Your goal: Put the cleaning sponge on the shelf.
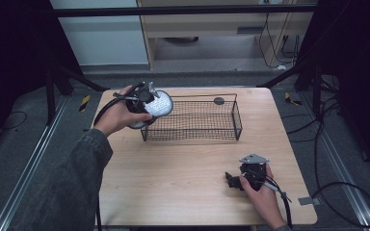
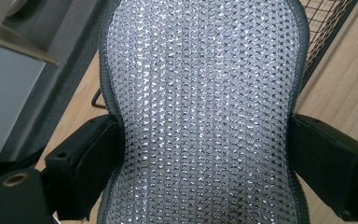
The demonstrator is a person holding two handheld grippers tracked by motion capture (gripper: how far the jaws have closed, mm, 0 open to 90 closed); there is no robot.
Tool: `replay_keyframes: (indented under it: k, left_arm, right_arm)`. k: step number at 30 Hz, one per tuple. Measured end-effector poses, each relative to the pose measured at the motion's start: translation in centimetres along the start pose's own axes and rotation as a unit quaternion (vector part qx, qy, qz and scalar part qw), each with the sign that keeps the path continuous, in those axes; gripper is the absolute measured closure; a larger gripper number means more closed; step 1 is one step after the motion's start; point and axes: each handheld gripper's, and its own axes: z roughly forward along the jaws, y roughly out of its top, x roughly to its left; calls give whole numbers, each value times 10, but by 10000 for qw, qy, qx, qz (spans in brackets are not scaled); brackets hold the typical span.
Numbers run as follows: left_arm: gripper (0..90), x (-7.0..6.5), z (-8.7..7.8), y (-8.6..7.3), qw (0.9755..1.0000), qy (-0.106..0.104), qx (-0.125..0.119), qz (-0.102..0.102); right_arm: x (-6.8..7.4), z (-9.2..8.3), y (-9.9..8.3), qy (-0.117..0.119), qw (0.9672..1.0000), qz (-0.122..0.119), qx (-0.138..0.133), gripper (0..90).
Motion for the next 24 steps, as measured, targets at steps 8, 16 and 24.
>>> replay_keyframes:
  k: [8,16,24]
  left_arm:
    - [95,-1,11,13,9996,45,-51,257]
    - [95,-2,22,20,9990,132,-52,427]
    - [94,-3,30,26,9983,231,-101,520]
  right_arm:
    - [0,-1,0,7,10000,10,-2,4]
    - [-4,-1,-1,0,10000,18,-1,4]
    - [-5,-1,-1,-21,10000,23,-7,3]
